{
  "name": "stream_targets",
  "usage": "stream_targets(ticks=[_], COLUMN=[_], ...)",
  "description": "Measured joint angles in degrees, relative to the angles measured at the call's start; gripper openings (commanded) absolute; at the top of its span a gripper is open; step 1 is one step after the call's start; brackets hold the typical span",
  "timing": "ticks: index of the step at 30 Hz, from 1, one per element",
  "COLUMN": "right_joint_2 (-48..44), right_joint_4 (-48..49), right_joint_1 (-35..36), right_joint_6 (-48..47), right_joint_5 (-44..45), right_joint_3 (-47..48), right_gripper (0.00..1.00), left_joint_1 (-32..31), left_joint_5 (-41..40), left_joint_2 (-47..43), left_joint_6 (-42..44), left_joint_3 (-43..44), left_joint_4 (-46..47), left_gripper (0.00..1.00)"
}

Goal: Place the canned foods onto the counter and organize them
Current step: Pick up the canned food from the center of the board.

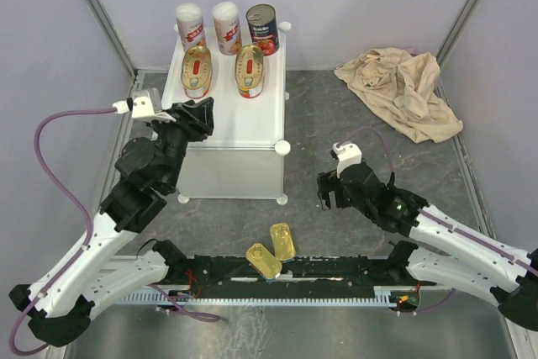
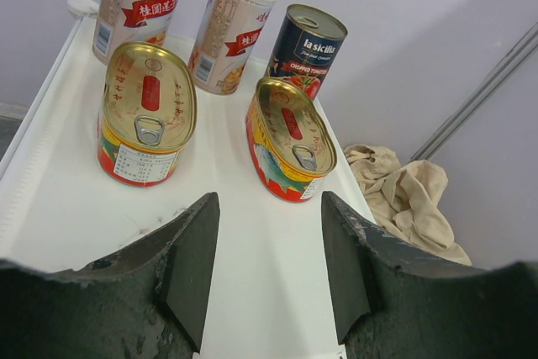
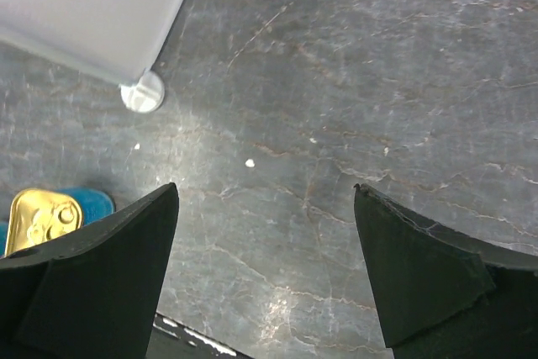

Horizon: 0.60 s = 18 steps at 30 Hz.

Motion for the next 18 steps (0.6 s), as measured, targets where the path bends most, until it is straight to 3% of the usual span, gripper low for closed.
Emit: stream_targets(ticks=[18], right_joint_2=[8.9], right_joint_4=[-2.1], right_joint_1=[26.67], right_joint_6=[10.45], right_joint_5=[14.91], right_joint_3=[0.9], right_gripper=[0.93], left_joint_1=[0.0], left_joint_5=[0.04], left_joint_2=[2.25], left_joint_6=[0.0], left_joint_3=[0.0], left_joint_4=[0.37], left_gripper=[0.58])
